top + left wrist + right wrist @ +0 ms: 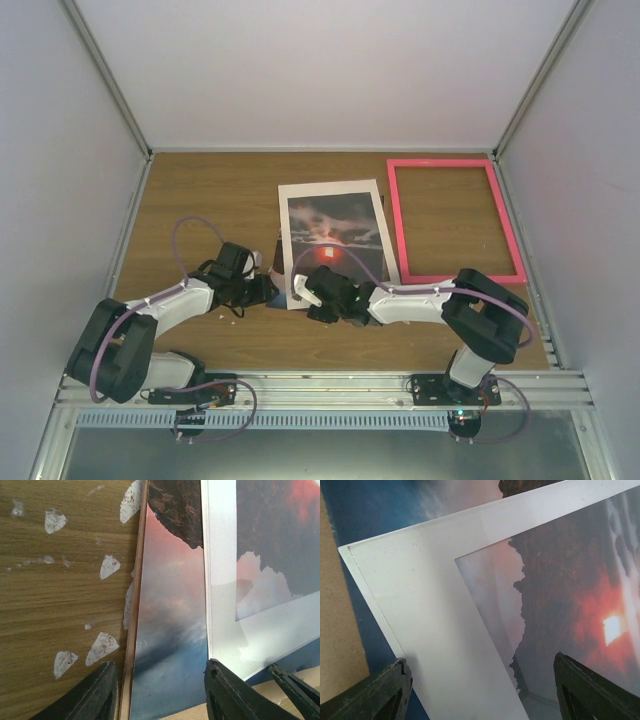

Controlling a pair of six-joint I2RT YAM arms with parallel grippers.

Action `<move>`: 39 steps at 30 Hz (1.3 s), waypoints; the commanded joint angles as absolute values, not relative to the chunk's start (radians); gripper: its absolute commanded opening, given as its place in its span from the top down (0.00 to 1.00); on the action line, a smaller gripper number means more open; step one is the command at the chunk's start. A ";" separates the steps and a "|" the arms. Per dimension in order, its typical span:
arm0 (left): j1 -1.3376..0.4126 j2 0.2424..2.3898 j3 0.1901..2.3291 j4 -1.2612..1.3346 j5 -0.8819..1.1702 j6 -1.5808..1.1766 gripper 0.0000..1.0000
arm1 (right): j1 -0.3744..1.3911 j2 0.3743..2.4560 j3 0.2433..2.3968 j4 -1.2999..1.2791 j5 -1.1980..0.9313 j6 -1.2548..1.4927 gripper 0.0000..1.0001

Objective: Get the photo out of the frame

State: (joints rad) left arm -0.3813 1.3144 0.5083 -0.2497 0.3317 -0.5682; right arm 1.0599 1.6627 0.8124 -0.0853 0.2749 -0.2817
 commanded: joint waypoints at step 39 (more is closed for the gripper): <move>-0.427 1.266 0.511 -0.362 0.266 -0.587 0.44 | 0.893 1.477 0.802 -0.350 0.158 0.169 0.19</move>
